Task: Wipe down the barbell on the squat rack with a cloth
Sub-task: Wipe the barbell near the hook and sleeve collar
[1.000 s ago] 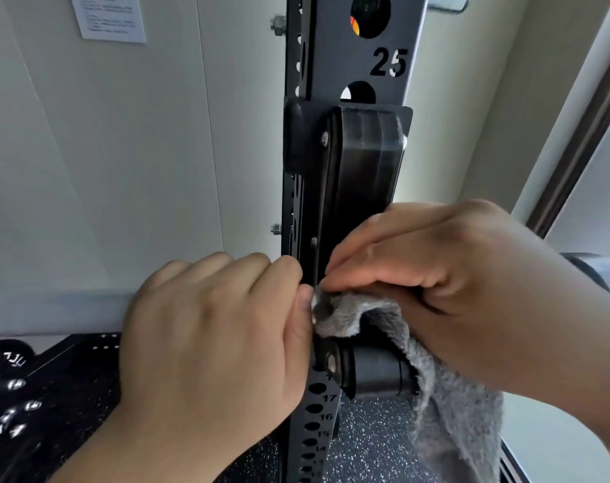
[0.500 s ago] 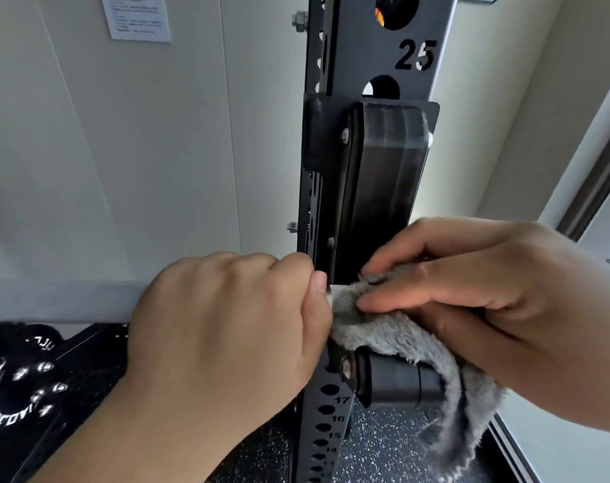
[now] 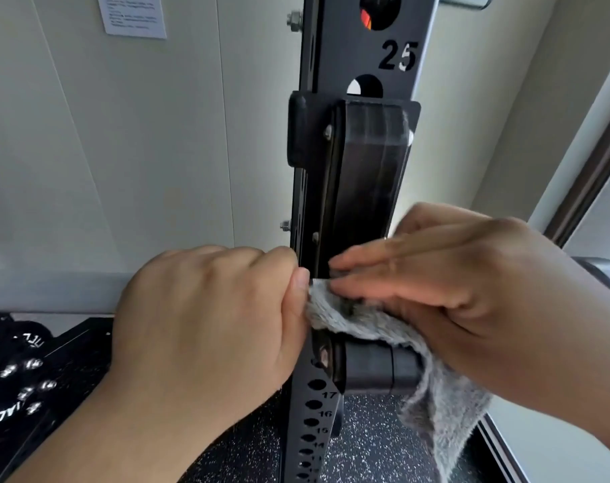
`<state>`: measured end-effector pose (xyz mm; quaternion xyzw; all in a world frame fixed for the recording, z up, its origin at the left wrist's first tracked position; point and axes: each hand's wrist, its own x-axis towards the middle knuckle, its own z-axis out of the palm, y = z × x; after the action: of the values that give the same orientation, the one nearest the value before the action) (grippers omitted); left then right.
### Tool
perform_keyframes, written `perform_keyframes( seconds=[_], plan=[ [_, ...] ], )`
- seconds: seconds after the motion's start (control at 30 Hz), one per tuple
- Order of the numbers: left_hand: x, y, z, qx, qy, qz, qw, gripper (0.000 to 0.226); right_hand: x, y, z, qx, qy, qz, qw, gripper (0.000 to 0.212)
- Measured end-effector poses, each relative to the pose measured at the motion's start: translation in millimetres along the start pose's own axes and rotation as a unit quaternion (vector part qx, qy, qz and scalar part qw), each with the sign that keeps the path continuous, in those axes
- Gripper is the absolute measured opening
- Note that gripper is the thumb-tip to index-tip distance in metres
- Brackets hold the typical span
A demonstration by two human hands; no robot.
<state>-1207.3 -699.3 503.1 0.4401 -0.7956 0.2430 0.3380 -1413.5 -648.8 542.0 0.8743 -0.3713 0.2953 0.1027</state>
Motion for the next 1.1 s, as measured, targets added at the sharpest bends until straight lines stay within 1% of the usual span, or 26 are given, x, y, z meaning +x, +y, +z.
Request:
perform_keyframes(
  seconds=[0.07,0.1,0.13,0.23,0.3,0.37,0.47,0.53,0.63,0.73,0.83,0.9,0.97,1.03,1.1],
  plan=[
    [-1.6,-0.3,0.2,-0.001,0.007,0.005,1.000,0.036,11.5,1.8,-4.2,0.015,-0.005,-0.004,1.000,0.019],
    [-2.8,-1.1,0.2,-0.001,0.011,0.007,1.000,0.037,9.7,5.1,-5.1,0.011,-0.010,0.012,1.000,0.018],
    [-4.3,-1.6,0.3,0.000,0.016,0.009,1.000,0.038,5.6,7.6,-10.5,0.012,-0.008,0.011,1.000,0.017],
    [-7.3,-1.8,3.6,-0.006,0.026,0.015,1.000,0.041,-14.6,11.0,-25.0,0.017,-0.034,0.062,0.997,0.021],
    [-8.3,-2.8,6.8,-0.008,0.031,0.021,0.999,0.041,-13.4,14.7,-24.2,0.002,-0.017,0.057,0.998,0.022],
    [-12.1,-4.3,12.2,-0.012,0.043,0.033,0.998,0.039,-1.6,14.2,-9.6,-0.013,0.003,0.025,1.000,0.021],
    [-24.4,-2.3,19.0,-0.002,0.104,0.020,0.994,0.035,5.4,8.5,1.1,0.015,0.002,0.001,1.000,0.021],
    [-31.2,1.6,24.1,0.020,0.115,0.003,0.993,0.037,-5.8,12.4,-10.3,0.028,-0.015,0.025,0.999,0.023],
    [-27.0,2.2,28.2,0.034,0.124,0.011,0.992,0.041,-23.4,19.8,-21.0,0.043,0.010,0.064,0.997,0.024],
    [-14.4,-0.9,26.8,0.033,0.140,0.013,0.990,0.045,-12.9,17.7,-7.2,0.030,0.035,0.046,0.998,0.020],
    [-9.6,-0.1,17.8,0.014,0.090,-0.002,0.996,0.049,-5.5,11.5,1.5,0.011,0.026,0.009,1.000,0.020],
    [-2.5,-0.1,11.4,0.003,0.033,-0.026,0.999,0.051,-15.0,15.3,-8.4,-0.001,0.005,0.026,1.000,0.022],
    [9.8,-1.1,7.0,-0.005,-0.010,-0.045,0.999,0.056,-25.8,17.4,-22.3,0.006,0.001,0.059,0.998,0.023],
    [18.0,-1.4,3.7,-0.001,-0.026,-0.044,0.999,0.056,-24.6,16.6,-25.1,0.001,0.005,0.071,0.997,0.019],
    [18.8,0.3,0.9,-0.005,-0.028,-0.036,0.999,0.054,-10.2,13.2,-14.2,-0.026,0.011,0.053,0.998,0.018]
  ],
)
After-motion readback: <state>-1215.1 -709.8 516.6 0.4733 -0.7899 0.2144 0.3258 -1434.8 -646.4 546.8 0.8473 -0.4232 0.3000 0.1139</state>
